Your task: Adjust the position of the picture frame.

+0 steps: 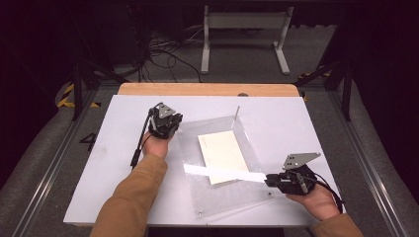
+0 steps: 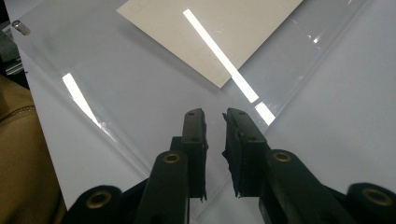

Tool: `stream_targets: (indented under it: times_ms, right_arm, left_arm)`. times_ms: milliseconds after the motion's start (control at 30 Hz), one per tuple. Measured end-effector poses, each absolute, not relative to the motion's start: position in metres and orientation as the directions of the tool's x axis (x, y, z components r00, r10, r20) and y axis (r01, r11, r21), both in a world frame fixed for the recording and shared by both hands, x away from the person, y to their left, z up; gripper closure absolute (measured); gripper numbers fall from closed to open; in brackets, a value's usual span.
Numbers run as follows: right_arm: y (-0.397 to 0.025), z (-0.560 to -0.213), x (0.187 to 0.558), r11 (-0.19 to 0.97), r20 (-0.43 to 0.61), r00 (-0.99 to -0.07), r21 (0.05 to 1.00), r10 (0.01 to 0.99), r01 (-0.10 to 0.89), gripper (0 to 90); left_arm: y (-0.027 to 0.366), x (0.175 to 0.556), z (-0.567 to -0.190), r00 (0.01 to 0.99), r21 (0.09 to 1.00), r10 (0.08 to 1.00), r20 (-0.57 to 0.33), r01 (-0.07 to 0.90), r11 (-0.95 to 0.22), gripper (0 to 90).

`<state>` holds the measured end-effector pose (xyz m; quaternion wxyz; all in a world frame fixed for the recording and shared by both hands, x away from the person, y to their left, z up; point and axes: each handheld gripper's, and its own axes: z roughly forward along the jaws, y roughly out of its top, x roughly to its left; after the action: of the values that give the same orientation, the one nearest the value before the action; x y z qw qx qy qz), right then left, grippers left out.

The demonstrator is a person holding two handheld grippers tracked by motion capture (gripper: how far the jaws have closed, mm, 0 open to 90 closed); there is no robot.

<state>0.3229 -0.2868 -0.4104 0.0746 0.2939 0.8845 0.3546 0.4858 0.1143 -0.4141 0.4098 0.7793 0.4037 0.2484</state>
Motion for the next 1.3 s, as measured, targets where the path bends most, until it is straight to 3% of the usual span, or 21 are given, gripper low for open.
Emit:
stream_targets:
  times_ms: [267,633,1033,1200,1300]
  right_arm:
    - [-0.299,-0.414,0.321,0.555,0.086,-0.79,0.665,0.607,0.499,76.7]
    - [-0.31,-0.42,0.314,0.539,0.11,-0.76,0.641,0.64,0.547,77.3]
    - [-0.296,-0.424,0.302,0.625,0.132,-0.83,0.597,0.541,0.502,74.3]
    - [-0.296,-0.43,0.303,0.632,0.132,-0.824,0.578,0.551,0.516,75.0]
    - [-0.293,-0.432,0.301,0.649,0.107,-0.831,0.573,0.546,0.501,81.5]
  left_arm:
    - [0.091,0.51,-0.409,0.574,0.831,0.815,0.082,0.412,-0.374,85.0]
    - [0.078,0.524,-0.423,0.571,0.817,0.82,0.026,0.461,-0.347,84.8]
    - [0.074,0.524,-0.428,0.583,0.814,0.813,0.002,0.47,-0.34,83.7]
    - [0.074,0.516,-0.419,0.607,0.834,0.795,-0.009,0.443,-0.329,63.2]
    - [0.078,0.51,-0.413,0.615,0.847,0.788,-0.023,0.43,-0.311,58.7]
